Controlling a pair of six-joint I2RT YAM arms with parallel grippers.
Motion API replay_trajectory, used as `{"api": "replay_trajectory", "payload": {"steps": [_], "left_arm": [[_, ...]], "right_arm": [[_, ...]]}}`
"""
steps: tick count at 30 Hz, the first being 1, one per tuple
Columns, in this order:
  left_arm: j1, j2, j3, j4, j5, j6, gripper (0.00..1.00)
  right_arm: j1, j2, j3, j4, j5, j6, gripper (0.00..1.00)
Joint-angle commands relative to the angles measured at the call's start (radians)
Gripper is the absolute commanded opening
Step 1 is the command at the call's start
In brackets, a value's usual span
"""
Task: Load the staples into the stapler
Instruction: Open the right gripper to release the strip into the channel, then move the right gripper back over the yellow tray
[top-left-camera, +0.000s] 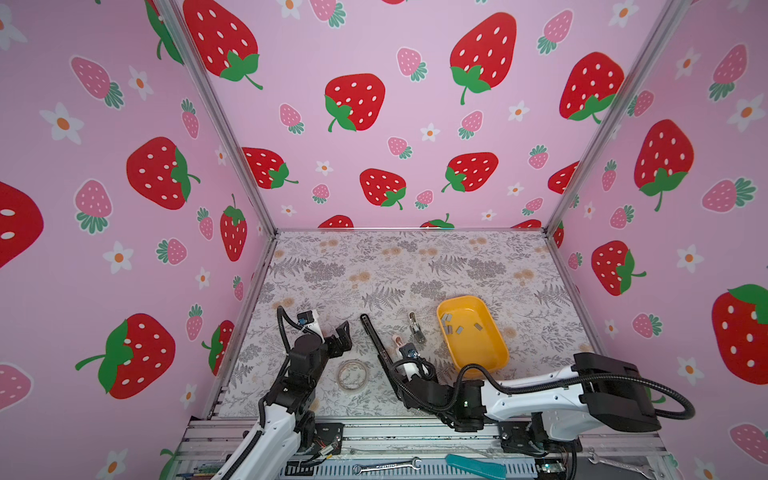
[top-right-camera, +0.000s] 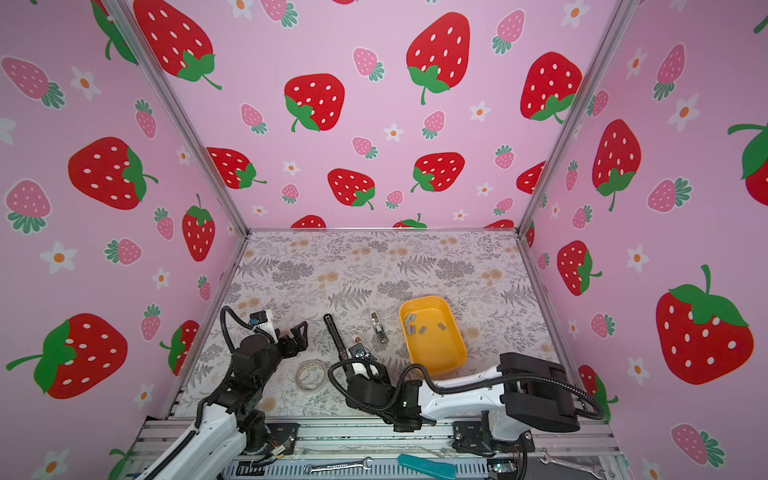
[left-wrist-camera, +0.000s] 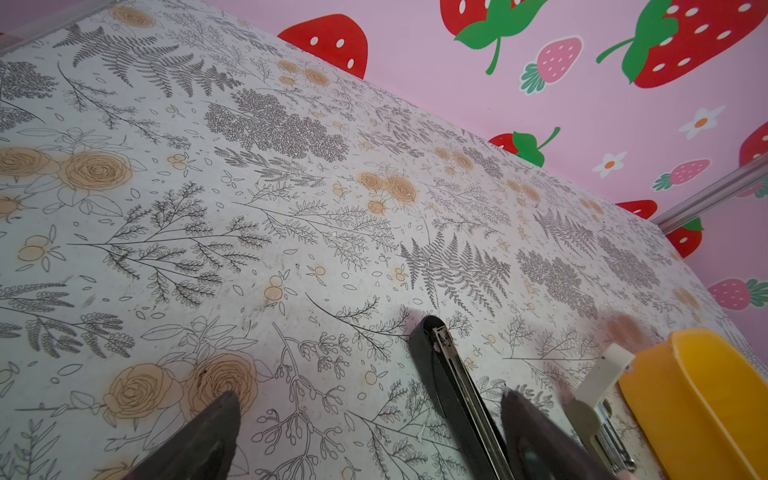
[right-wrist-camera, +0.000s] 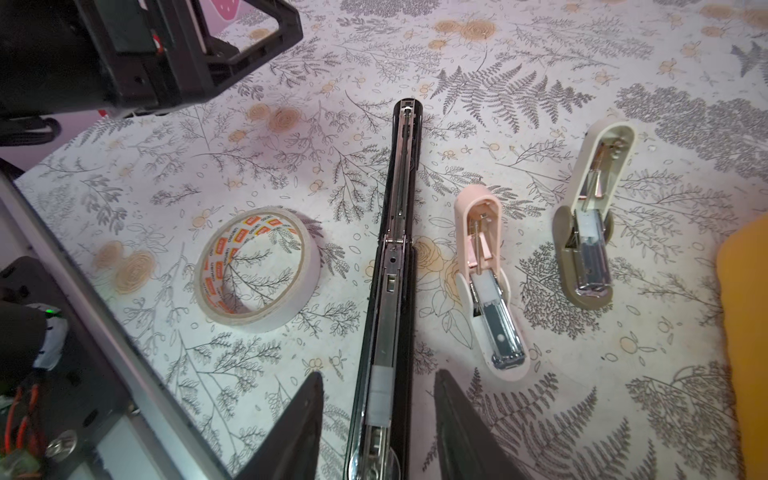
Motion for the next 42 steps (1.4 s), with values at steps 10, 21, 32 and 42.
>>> {"api": "replay_trajectory", "payload": {"steps": [10,21,32,42], "left_arm": [[-0.005,0.004,0.024,-0.005,-0.019,0.005,0.99],[-0.007,0.017,0.029,-0.001,-0.019,0.010,0.99],[-0.011,0.063,0.047,-0.001,-0.028,0.010,0.99],[-0.014,0.057,0.047,-0.007,-0.037,0.005,0.99]], "right_arm": [[0.075,0.125,-0.025,-0.015,-0.038,0.021,0.55],[0.067,0.226,0.030,-0.006,0.063,0.057,0.21],[-0.015,0.298,0.089,0.025,0.056,0.033,0.19],[-0.077,0.284,0.122,0.090,0.024,-0.006,0.41]]}}
